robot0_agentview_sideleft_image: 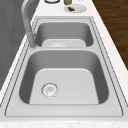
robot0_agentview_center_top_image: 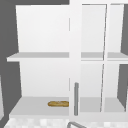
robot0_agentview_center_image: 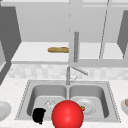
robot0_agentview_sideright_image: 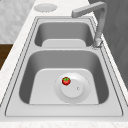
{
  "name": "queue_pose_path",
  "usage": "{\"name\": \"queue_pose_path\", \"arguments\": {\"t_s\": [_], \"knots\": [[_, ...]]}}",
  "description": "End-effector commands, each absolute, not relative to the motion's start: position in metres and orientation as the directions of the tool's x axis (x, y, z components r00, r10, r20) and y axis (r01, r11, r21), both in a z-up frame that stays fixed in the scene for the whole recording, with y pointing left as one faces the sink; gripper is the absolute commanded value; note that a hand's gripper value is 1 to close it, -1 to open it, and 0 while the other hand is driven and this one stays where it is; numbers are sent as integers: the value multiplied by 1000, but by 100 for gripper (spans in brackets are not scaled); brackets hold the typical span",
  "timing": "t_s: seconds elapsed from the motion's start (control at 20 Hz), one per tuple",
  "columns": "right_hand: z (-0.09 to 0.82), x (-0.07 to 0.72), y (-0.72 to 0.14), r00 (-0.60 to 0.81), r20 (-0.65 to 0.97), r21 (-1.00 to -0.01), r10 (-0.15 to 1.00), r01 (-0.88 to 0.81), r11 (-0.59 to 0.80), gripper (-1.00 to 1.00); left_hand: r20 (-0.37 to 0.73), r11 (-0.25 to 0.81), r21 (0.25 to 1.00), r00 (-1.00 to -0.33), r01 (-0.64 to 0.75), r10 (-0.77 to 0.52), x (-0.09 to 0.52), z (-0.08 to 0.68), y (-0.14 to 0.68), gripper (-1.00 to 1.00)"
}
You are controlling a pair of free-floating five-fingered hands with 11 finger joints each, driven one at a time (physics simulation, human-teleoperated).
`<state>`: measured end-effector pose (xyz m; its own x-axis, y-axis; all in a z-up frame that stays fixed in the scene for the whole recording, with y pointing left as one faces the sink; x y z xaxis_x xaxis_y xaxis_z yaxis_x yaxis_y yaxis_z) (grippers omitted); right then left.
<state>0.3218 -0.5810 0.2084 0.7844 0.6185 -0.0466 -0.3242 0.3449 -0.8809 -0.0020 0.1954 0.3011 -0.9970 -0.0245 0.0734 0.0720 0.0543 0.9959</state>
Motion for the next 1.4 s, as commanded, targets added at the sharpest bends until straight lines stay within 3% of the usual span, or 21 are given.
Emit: {"name": "queue_pose_path", "arguments": {"t_s": [0.0, 1.35], "knots": [[227, 322, -568, 746, -29, -900, 665, -309, 308, 100, 73, 54, 996, -997, 72, -25, -2, 301, 195, 0], [323, 321, -462, 673, -15, -915, 739, -308, 261, 100, 73, 54, 996, -997, 72, -25, -2, 301, 195, 0]]}}
